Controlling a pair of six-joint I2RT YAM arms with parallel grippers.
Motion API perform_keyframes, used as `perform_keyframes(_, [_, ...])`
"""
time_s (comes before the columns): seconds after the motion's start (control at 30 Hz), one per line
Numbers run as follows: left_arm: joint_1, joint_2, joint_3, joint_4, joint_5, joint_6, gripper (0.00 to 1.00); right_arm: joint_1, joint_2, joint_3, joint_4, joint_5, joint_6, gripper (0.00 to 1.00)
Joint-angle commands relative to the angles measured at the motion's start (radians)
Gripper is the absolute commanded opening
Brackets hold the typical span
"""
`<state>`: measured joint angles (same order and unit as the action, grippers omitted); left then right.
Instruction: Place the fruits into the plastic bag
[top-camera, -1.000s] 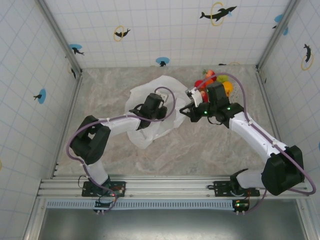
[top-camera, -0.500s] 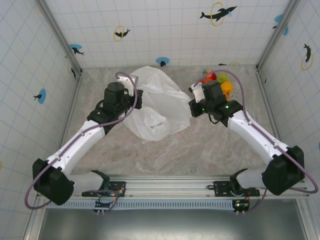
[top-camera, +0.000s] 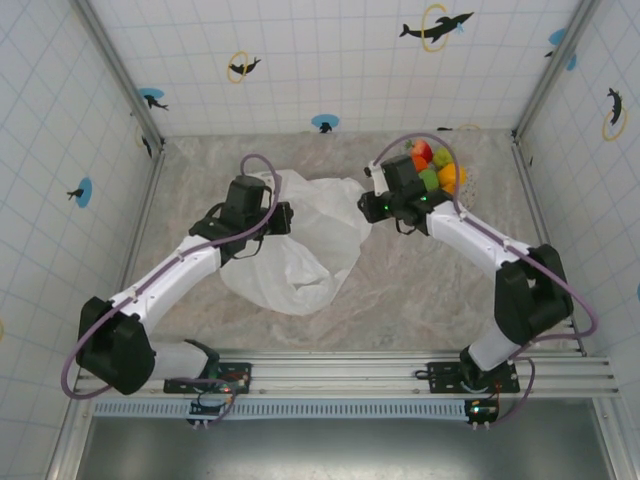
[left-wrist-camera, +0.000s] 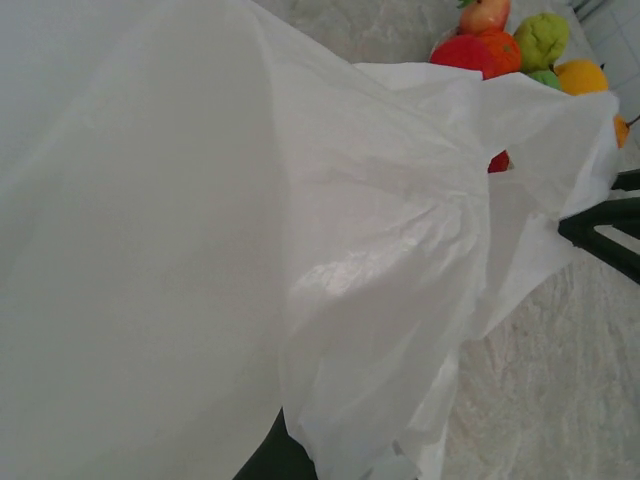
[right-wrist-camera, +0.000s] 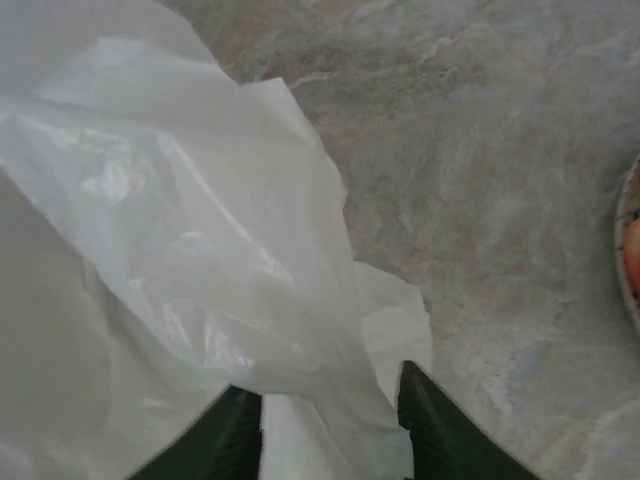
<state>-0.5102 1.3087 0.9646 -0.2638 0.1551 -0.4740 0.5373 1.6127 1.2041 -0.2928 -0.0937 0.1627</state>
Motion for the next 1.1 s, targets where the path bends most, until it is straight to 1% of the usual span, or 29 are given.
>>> perform_keyframes(0.0, [-0.001, -0.032, -0.060, 0.069, 0.010, -0.203, 0.00, 0.005, 0.030, 0.108, -0.038, -0.075, -0.003, 0.53])
perform_keyframes(0.07, [-0.001, -0.052, -0.076, 0.093, -0.034, -0.247, 0.00, 0.003, 0.017, 0.131, -0.082, -0.121, -0.019, 0.64])
perform_keyframes(0.13, [-0.001, -0.064, -0.077, 0.089, -0.086, -0.285, 0.00, 0.000, -0.020, 0.118, -0.102, -0.170, -0.027, 0.73])
perform_keyframes(0.27, [-0.001, -0.084, -0.076, 0.080, -0.174, -0.311, 0.00, -0.014, -0.159, 0.021, -0.101, -0.208, -0.029, 0.87])
perform_keyframes(0.4, [-0.001, -0.086, -0.072, 0.081, -0.200, -0.309, 0.00, -0.081, -0.305, -0.081, -0.071, -0.197, -0.024, 0.94])
perform_keyframes(0.5, [-0.002, -0.082, -0.070, 0.096, -0.186, -0.305, 0.00, -0.157, -0.348, -0.133, -0.047, -0.104, -0.043, 0.95])
perform_keyframes(0.6, [-0.001, -0.074, -0.070, 0.115, -0.162, -0.301, 0.00, -0.201, -0.297, -0.122, -0.052, -0.004, -0.127, 0.94])
perform_keyframes(0.7, [-0.001, -0.059, -0.063, 0.114, -0.146, -0.298, 0.00, -0.227, -0.203, -0.093, -0.028, 0.068, -0.208, 0.94])
perform_keyframes(0.83, [-0.002, -0.049, -0.068, 0.123, -0.129, -0.298, 0.00, -0.250, -0.064, -0.043, 0.009, 0.092, -0.269, 0.92])
perform_keyframes(1.07, [-0.001, -0.042, -0.075, 0.124, -0.121, -0.292, 0.00, -0.252, 0.159, 0.076, -0.021, 0.149, -0.307, 0.90])
